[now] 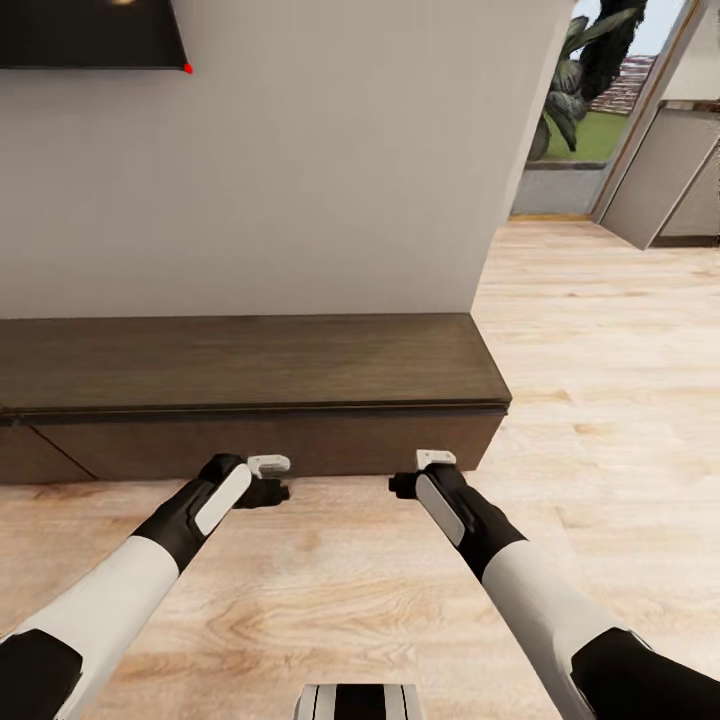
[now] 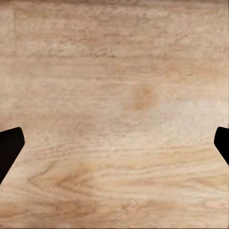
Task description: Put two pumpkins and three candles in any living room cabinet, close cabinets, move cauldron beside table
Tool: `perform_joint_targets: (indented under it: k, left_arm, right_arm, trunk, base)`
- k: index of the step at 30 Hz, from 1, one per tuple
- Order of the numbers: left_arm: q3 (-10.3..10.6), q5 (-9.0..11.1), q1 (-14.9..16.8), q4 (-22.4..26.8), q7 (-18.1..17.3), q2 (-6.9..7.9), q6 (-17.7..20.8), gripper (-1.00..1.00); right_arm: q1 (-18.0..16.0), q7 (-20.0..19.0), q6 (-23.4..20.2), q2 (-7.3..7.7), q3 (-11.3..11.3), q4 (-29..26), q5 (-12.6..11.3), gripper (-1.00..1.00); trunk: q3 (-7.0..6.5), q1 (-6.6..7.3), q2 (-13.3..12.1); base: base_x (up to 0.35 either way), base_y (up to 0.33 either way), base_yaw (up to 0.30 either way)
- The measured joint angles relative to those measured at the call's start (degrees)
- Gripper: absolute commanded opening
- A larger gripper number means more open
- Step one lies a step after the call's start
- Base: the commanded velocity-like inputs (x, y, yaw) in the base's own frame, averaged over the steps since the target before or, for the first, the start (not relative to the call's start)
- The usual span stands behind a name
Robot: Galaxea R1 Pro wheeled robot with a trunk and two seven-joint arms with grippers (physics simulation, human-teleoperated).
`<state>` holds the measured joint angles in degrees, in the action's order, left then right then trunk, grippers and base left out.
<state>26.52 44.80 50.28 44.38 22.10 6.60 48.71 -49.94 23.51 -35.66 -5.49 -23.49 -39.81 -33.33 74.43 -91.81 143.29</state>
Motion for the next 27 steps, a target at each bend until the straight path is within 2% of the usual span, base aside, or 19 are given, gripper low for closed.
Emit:
perform_joint_targets:
  k: [5, 10, 11, 23, 27]
  left_arm:
    - [-0.11, 0.01, -0.12, -6.39, 0.19, 0.08, 0.06, 1.0]
    - [-0.07, -0.34, -0.21, -12.47, 0.13, 0.09, -0.46, 1.0]
    - [0.01, -0.91, -0.27, -16.16, 0.06, 0.16, -0.96, 1.0]
    - [0.13, -0.95, -1.5, -17.33, 0.03, 0.56, -1.87, 1.0]
    - [0.19, -0.93, -2.32, -17.33, -0.01, 0.75, -2.06, 1.0]
  right_arm:
    - [1.14, -0.1, -2.34, -0.02, 0.29, 0.17, -0.97, 1.0]
    - [2.66, -0.02, -7.21, 0.09, 0.37, 0.14, -4.58, 1.0]
    - [3.84, 0.01, -10.03, 0.1, 0.34, 0.05, -5.66, 1.0]
    - [5.5, 0.02, -10.4, 0.1, 0.31, 0.22, -6.0, 1.0]
    - [6.27, 0.05, -10.17, 0.1, 0.34, 0.3, -6.03, 1.0]
  trunk:
    - [-1.11, 0.13, -0.07]
    - [-2.01, 1.22, -2.07]
    - [-2.18, 1.43, -2.47]
    - [-4.34, 4.08, -7.28]
    - [-5.06, 4.94, -8.88]
  base:
    - [0.0, 0.0, 0.0]
    - [0.0, 0.0, 0.0]
    - [0.0, 0.0, 0.0]
    - [-0.003, 0.0, 0.0]
    - [-0.149, 0.0, 0.0]
